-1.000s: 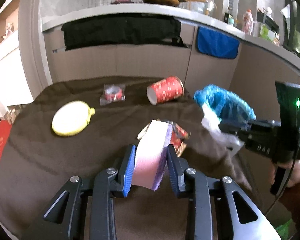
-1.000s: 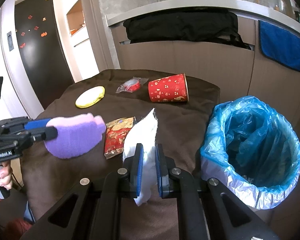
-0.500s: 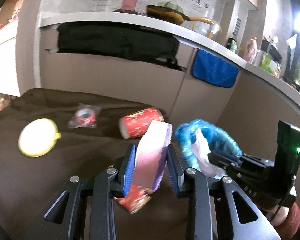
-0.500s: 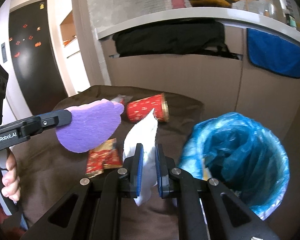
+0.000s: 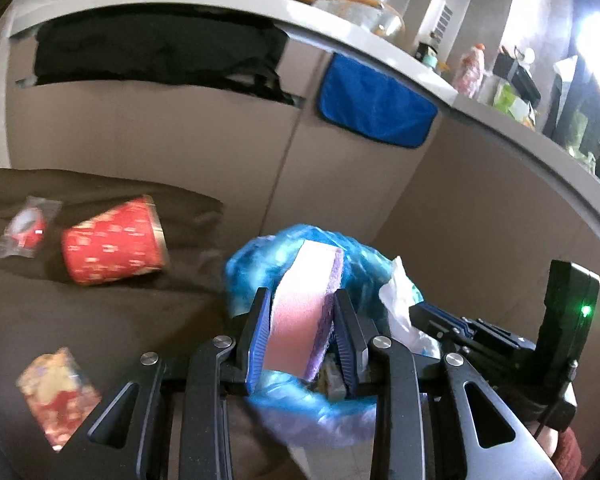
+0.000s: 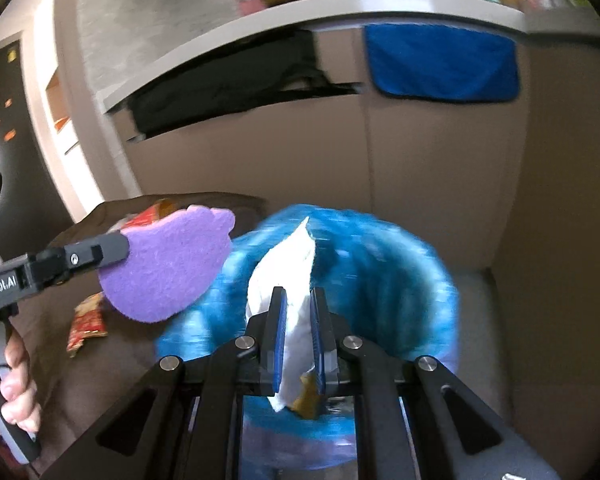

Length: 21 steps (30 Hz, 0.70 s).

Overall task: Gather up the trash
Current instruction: 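Carry the sponge and white tissue into the blue-lined bin and open both grippers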

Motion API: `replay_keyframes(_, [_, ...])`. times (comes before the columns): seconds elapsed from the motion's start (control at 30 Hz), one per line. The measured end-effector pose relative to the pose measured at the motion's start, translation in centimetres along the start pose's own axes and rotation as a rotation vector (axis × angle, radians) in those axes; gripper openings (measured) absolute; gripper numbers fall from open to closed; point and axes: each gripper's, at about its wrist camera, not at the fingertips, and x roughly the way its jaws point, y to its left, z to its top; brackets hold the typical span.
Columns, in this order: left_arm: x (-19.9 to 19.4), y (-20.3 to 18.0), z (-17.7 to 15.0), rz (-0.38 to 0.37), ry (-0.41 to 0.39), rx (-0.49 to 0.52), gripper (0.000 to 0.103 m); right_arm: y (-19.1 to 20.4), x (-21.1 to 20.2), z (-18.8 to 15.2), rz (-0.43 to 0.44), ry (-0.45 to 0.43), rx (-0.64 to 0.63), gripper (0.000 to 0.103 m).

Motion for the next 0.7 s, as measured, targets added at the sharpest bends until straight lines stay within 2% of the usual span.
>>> replay_keyframes(0.23, [4.9,-2.1,-0.7,0.048,0.042,0.103,0.033,-3.2,1.5,-0.5,-0.013,0.020,0.051,0.010])
replay_keyframes(0.47, [8.4,-0.5,-0.9,0.068,0.123,0.046,0.034,-4.1,2.7,-1.1,-0.029,0.028,0.070,0.012])
replay_keyframes(0.63, [8.5,-0.1,-1.0,0.082,0.116,0.043,0.051,-3.9,2.7,-1.0,-0.008,0.008,0.075,0.015])
replay_keyframes(0.7, [7.9,-0.4,-0.8,0.094,0.088,0.058,0.051,-3.8,2.3,-0.9,-0.002,-0.015,0.072,0.015])
